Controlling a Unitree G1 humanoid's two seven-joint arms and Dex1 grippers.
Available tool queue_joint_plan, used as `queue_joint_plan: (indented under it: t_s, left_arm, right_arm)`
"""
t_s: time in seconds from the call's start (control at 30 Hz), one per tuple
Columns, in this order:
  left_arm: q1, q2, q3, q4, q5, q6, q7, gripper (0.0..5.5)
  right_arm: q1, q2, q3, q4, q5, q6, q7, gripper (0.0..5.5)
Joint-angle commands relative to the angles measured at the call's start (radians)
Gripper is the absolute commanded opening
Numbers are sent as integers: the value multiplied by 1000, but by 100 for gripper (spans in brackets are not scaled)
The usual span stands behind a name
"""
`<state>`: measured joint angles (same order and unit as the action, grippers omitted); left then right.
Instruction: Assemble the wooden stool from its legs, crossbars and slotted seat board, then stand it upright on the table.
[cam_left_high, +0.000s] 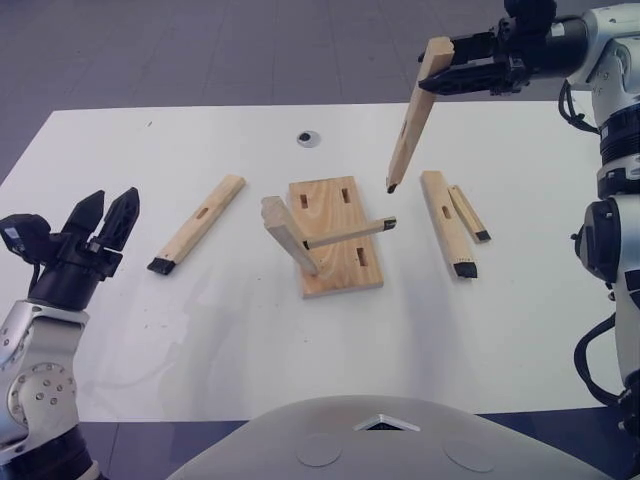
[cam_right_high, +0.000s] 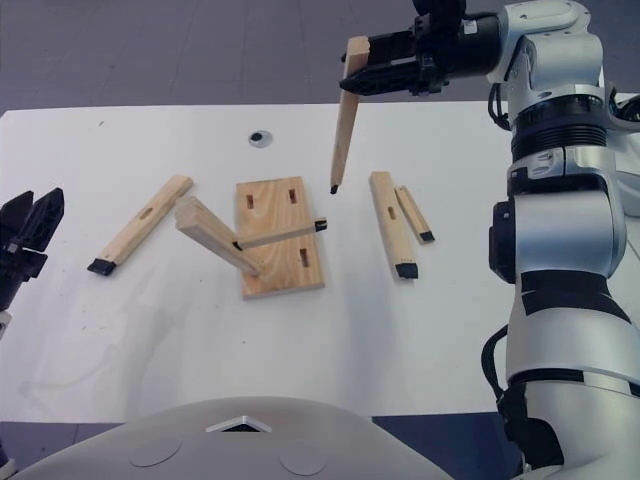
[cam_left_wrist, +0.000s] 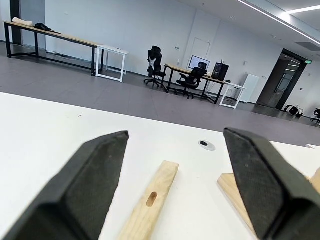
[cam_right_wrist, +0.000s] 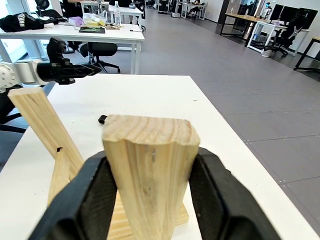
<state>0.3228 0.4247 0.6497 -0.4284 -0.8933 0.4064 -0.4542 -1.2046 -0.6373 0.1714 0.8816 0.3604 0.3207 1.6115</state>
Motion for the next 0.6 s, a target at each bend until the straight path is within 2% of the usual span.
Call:
queue_joint_plan:
  t_s: [0.03,0.13,0.37,0.6]
  left_arm:
    - [-2,0,14,-14,11,-24,11,349]
    - [-7,13,29,-6,10,-35,13,349]
    - [-3,37,74,1,-5,-36,1,349]
    - [-37,89,75,-2,-19,-15,-10,349]
  right_arm:
    - [91,-39,19,-93,63,58,3,205]
    - [188,-77,40,-184,127,89,3,205]
    - [293,-98,-24,-372,293,253,2,205]
    - [413,-78,-69,-488,299,270,-5,205]
